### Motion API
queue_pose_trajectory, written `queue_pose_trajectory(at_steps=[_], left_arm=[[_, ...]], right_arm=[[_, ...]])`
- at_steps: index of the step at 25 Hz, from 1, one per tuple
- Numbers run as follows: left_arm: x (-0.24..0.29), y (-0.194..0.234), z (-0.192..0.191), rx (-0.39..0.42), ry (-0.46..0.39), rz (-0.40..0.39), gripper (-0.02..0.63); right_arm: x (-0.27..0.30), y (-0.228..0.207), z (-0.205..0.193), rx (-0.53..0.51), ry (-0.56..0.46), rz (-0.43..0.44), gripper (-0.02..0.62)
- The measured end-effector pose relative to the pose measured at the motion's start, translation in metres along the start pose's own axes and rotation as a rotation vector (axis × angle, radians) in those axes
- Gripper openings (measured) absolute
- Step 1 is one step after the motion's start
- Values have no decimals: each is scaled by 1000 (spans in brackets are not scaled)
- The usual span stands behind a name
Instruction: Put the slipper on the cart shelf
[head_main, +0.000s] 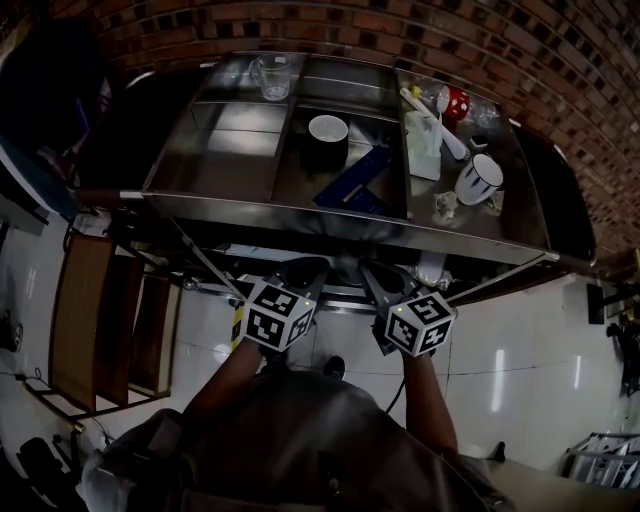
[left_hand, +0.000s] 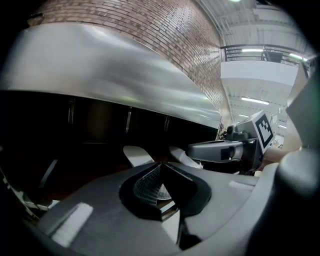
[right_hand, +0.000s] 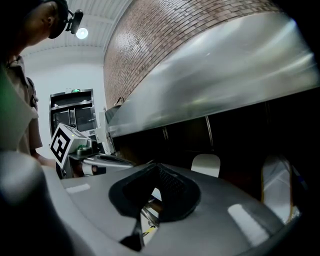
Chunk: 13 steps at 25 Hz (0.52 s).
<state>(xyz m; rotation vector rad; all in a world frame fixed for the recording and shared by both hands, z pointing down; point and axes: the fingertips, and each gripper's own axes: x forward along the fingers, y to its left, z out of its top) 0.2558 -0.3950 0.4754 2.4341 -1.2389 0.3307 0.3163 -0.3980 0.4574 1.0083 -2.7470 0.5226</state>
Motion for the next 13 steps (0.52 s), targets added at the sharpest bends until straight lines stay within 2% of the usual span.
queue_pose_trajectory(at_steps=[13], left_arm=[[2,0,-1,-7,6,5,8]], right_arm=[[2,-1,1,-1,9,10,0]])
